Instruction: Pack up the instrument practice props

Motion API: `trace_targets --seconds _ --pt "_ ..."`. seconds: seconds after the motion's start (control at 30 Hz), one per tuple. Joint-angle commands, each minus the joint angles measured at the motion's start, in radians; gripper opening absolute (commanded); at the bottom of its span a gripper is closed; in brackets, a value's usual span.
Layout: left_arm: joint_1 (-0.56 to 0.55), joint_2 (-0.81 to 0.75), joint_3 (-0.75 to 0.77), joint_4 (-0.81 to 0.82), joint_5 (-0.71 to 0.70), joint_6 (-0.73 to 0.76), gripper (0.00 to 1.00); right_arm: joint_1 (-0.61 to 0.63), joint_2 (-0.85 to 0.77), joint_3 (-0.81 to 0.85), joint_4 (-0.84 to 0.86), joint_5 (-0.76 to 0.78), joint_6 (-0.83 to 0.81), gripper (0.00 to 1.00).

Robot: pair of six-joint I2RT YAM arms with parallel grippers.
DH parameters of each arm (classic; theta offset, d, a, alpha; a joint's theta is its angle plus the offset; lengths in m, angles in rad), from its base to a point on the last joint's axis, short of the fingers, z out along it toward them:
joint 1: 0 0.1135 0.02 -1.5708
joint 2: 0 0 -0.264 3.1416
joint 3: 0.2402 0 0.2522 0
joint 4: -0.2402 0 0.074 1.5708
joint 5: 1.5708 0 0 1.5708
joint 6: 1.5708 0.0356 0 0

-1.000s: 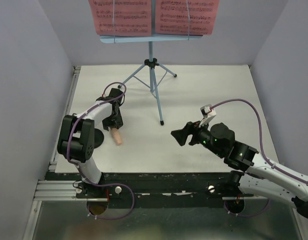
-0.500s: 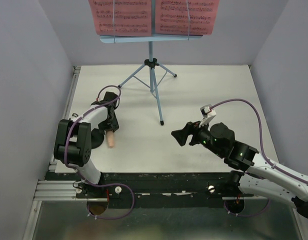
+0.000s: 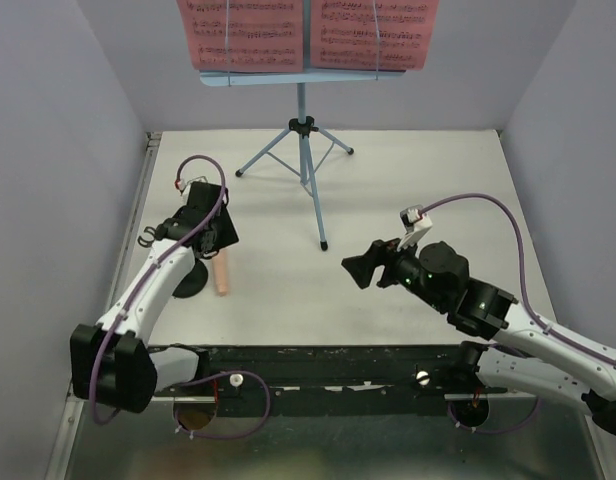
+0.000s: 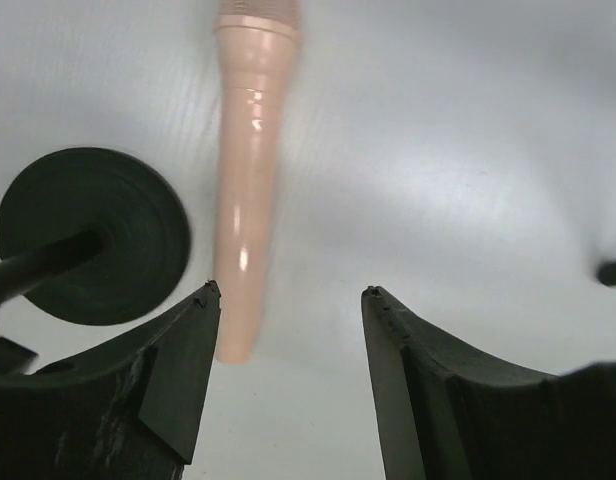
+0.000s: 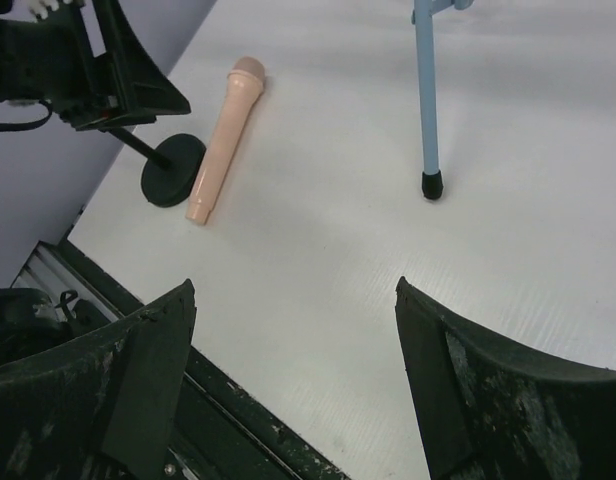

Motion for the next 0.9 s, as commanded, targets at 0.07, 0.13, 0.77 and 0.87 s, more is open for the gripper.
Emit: trace_targets --seconds 0.07,0.13,0.77,0.87 --pt "-0.234 -0.248 0.017 -0.004 -0.081 -0.105 0.69 -0.002 0.042 0.045 -0.014 0.049 -0.022 0.88" --pt "-0.334 -0.291 0.022 0.031 -0.127 -0.102 0.69 -0.003 0.071 0.039 0.0 0.075 -0.013 0.87" --pt "-0.526 -0.808 -0.382 0.49 -0.143 -0.033 0.98 -0.065 0.582 0.155 0.437 0.266 -0.142 0.84" --pt "-0.526 -0.823 -0.36 0.436 -0.159 -0.076 0.99 -0.121 0.679 0.201 0.488 0.221 -0.116 0.81"
